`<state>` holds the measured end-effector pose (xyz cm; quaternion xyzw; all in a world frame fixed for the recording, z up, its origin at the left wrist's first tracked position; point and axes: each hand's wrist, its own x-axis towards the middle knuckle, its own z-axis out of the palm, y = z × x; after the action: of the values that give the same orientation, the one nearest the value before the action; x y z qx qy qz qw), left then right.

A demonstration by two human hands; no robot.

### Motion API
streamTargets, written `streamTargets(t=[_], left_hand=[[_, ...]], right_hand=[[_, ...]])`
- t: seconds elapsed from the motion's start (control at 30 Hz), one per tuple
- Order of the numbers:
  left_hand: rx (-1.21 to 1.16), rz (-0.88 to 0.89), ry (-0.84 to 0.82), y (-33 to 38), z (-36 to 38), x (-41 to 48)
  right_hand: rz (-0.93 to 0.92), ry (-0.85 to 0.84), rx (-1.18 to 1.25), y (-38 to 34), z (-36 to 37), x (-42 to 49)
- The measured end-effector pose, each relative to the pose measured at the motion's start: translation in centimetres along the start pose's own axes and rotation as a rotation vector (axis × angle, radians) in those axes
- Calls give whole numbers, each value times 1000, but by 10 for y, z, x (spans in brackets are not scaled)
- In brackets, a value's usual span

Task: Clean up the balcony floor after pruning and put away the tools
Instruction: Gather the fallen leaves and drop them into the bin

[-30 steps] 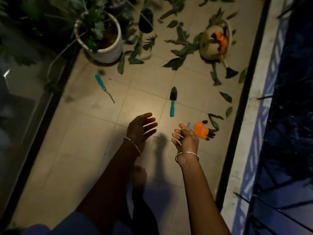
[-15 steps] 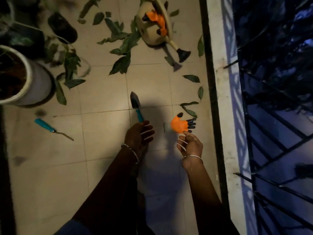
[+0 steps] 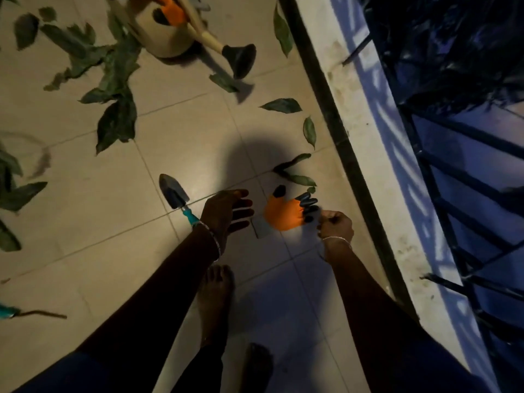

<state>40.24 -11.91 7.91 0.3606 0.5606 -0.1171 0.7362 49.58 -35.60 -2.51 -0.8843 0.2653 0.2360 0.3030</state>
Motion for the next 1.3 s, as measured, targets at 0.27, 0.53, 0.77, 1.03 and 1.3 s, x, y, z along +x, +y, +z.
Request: streamTargets(t=[0.27, 0.53, 0.77, 1.03, 1.3], left_hand=[[107, 6, -115, -61, 26, 111], [55, 2, -186, -94, 29, 199], [-83, 20, -309, -91, 36, 218], [36, 183, -333, -70, 32, 200], [-90, 300, -238, -87, 37, 196]], right_hand=[[-374, 29, -108, 18, 43, 87], [-811, 112, -247, 42, 99, 162], [-732, 171, 2, 41, 102, 174], [-875, 33, 231, 19, 119, 100], [-972, -312, 292, 43, 124, 50]])
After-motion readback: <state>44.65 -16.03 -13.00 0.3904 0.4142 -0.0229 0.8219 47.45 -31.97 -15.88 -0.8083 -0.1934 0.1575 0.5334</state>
